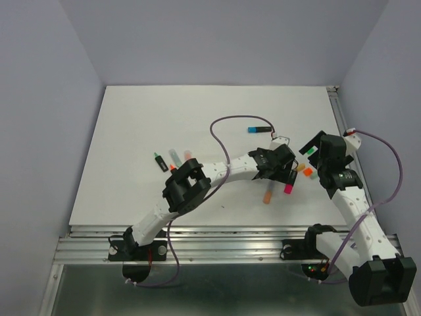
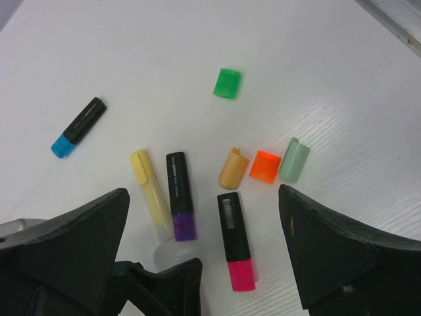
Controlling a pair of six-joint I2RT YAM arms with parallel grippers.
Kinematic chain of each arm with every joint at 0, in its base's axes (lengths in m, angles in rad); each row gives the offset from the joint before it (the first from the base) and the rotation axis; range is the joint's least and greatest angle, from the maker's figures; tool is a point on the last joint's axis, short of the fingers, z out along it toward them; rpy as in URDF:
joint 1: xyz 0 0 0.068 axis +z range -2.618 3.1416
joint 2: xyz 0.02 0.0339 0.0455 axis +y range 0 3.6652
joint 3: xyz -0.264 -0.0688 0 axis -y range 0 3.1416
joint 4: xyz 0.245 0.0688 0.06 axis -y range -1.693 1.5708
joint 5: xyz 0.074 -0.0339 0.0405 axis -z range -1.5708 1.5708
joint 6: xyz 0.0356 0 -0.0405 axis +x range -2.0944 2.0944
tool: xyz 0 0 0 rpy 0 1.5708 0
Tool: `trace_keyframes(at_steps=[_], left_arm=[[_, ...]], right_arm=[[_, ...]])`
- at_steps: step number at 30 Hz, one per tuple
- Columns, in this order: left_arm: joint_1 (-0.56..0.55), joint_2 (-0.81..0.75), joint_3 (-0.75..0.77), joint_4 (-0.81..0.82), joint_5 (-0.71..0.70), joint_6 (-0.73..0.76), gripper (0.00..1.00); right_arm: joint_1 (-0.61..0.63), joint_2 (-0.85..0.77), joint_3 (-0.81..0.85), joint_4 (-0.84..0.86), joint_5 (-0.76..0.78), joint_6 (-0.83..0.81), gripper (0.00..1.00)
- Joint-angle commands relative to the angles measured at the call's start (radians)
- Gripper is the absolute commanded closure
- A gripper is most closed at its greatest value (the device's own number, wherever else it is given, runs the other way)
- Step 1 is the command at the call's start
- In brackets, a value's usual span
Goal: Open the pen caps
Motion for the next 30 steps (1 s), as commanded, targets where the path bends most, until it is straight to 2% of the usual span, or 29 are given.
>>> trace_keyframes(at_steps=[1,5,11,12,14,17,26,30], left_arm=[[-0.008,0.016,0.076,-0.087,-0.062,0.012,0.01],[-0.016,0.033,0.081,-0.098,-0.07,0.013,0.02],[-0.031,0.044,0.07,-0.115,-0.085,0.013,0.1],[-0.034,0.047,0.069,-0.119,-0.085,0.012,0.13],[-0.037,0.056,0.07,-0.125,-0.09,0.01,0.28],[-0.049,0.061,0.053,-0.142,-0.11,0.003,0.38],[-0.063,0.033,-0.033,-0.158,-0.09,-0.065,0.42],[-0.076,0.018,-0.054,-0.159,-0.073,-0.091,0.48]], right_arm=[[-0.006,0.013,-0.016,0.051,0.028,0.01,0.0],[-0.004,0.02,-0.013,0.048,0.032,0.01,0.0],[-0.004,0.019,-0.016,0.048,0.038,0.01,0.0],[-0.004,0.019,-0.016,0.049,0.038,0.01,0.0],[-0.006,0.017,-0.016,0.049,0.042,0.01,0.0],[-0.004,0.016,-0.018,0.046,0.052,0.011,0.0],[-0.006,0.02,-0.019,0.046,0.061,0.016,0.0],[-0.006,0.025,-0.019,0.046,0.06,0.016,0.0]])
